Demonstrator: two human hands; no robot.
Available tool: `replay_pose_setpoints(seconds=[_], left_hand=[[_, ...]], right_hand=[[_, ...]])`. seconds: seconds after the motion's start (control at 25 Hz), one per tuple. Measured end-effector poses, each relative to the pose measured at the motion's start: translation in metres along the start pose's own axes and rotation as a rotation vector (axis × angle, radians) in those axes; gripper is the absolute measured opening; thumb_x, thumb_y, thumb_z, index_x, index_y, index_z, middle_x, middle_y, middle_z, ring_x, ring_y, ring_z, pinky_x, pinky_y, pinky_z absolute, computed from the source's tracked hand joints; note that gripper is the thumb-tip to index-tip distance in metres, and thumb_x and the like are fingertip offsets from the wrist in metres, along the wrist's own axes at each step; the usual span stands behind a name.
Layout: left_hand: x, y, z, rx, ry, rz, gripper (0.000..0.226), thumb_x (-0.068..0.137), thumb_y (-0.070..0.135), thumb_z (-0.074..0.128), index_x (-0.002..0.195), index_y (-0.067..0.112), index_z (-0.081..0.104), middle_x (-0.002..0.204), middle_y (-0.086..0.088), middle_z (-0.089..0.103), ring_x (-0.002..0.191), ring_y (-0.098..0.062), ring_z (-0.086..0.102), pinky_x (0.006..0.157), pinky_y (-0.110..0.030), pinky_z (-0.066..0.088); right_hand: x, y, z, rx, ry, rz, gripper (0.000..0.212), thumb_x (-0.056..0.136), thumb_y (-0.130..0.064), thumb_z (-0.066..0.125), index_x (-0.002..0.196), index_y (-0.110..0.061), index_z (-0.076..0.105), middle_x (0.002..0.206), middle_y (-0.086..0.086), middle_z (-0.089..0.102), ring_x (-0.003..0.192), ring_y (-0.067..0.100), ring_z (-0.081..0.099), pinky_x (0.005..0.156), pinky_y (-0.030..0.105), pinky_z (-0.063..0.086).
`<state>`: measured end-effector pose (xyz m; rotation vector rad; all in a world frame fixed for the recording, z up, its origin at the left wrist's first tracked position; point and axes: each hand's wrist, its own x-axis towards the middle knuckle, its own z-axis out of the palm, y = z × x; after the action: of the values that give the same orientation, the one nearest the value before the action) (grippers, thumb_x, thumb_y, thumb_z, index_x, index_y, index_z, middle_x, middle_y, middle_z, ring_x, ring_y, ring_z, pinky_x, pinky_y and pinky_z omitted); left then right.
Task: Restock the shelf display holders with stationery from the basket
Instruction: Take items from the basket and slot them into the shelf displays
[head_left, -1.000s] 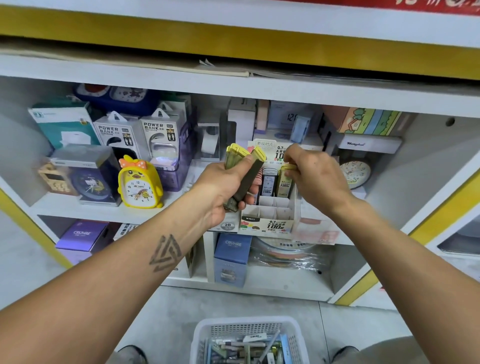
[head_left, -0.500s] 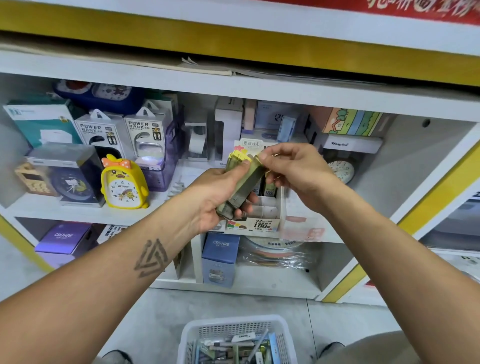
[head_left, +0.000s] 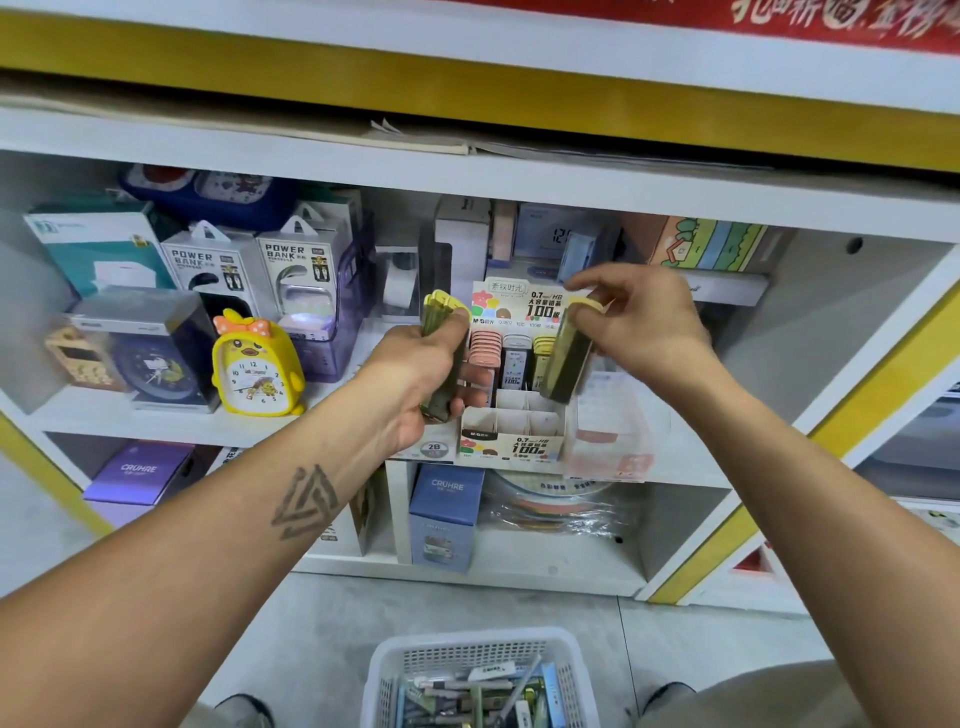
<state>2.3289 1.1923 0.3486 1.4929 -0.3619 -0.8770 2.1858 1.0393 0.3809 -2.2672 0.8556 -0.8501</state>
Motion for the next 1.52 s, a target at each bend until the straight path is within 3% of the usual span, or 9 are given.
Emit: replay_pose_setpoints(seconds=[0.12,0.28,0.4,0.52,0.8,1.04,1.28,1.4,1.52], left_hand=[[-0.001,-0.002,0.003,-0.002,-0.063,0.011,0.037,0.099,0.044,0.055,0.091,0.009,0.062,0.073,-0.017,0.073,0.043,-0.023,0.06,0.039,-0.02,0.039],[0.0,-0.004,0.004,0.008,-0.088,0.011,0.04,0.099,0.044,0.055,0.101,0.005,0.063,0.073,-0.018,0.072,0.043,-0.023,0.06,0.038,-0.021,0.04],[-0.001,-0.003,0.006,0.025,-0.09,0.011,0.039,0.098,0.044,0.056,0.097,0.005,0.063,0.07,-0.016,0.071,0.042,-0.022,0.058,0.038,-0.021,0.039],[-0.004,-0.003,0.006,0.006,-0.105,-0.017,0.037,0.097,0.043,0.059,0.088,0.008,0.061,0.063,-0.014,0.066,0.041,-0.022,0.053,0.038,-0.021,0.038],[-0.008,-0.001,0.008,-0.017,-0.148,-0.082,0.037,0.096,0.044,0.059,0.084,0.009,0.059,0.059,-0.012,0.062,0.042,-0.02,0.051,0.039,-0.02,0.037],[-0.012,0.002,0.007,-0.005,-0.17,-0.091,0.039,0.096,0.047,0.058,0.086,0.009,0.059,0.06,-0.011,0.062,0.043,-0.021,0.052,0.039,-0.021,0.038],[-0.012,0.004,0.003,-0.066,-0.311,-0.201,0.041,0.097,0.044,0.048,0.1,0.006,0.061,0.071,-0.014,0.066,0.054,-0.023,0.059,0.045,-0.024,0.046],[-0.012,0.003,0.005,-0.154,-0.334,-0.2,0.037,0.1,0.035,0.047,0.104,0.001,0.063,0.078,-0.018,0.068,0.06,-0.026,0.064,0.048,-0.026,0.05],[-0.013,-0.001,0.009,-0.095,-0.361,-0.115,0.039,0.099,0.031,0.057,0.114,-0.004,0.065,0.086,-0.017,0.068,0.067,-0.024,0.065,0.053,-0.029,0.051]], right_hand=[[-0.003,-0.002,0.007,-0.214,-0.032,-0.054,0.017,0.085,-0.017,0.07,0.1,-0.022,0.077,0.093,-0.003,0.073,0.078,0.013,0.06,0.072,0.021,0.041],[0.002,0.002,0.009,-0.299,-0.049,0.008,0.012,0.085,-0.016,0.071,0.096,-0.017,0.078,0.098,-0.001,0.074,0.081,0.013,0.062,0.071,0.02,0.044],[0.005,0.005,0.005,-0.229,-0.085,0.077,0.017,0.081,-0.029,0.08,0.092,-0.017,0.077,0.088,0.0,0.074,0.079,0.011,0.064,0.066,0.02,0.045],[0.003,0.006,0.005,-0.156,-0.118,0.082,0.023,0.083,-0.023,0.08,0.105,-0.02,0.076,0.084,-0.005,0.072,0.075,0.005,0.063,0.064,0.015,0.043],[0.0,0.007,0.009,-0.363,-0.095,-0.141,0.011,0.091,-0.016,0.07,0.1,-0.015,0.075,0.09,0.008,0.072,0.087,0.029,0.065,0.082,0.044,0.056],[-0.001,0.008,0.021,-0.398,-0.191,-0.105,0.018,0.086,-0.012,0.074,0.091,-0.023,0.061,0.085,-0.003,0.065,0.085,0.027,0.062,0.08,0.045,0.055],[-0.005,0.012,0.027,-0.575,-0.17,-0.189,0.013,0.094,-0.014,0.062,0.097,-0.016,0.074,0.101,0.003,0.072,0.093,0.03,0.064,0.08,0.041,0.056],[-0.004,0.001,0.026,-0.207,-0.124,-0.053,0.015,0.096,-0.021,0.063,0.093,-0.017,0.077,0.091,0.0,0.076,0.082,0.021,0.067,0.074,0.034,0.055],[-0.009,-0.014,0.027,0.264,-0.303,0.215,0.028,0.093,-0.044,0.067,0.089,-0.017,0.073,0.067,0.002,0.071,0.052,0.015,0.054,0.048,0.026,0.043]])
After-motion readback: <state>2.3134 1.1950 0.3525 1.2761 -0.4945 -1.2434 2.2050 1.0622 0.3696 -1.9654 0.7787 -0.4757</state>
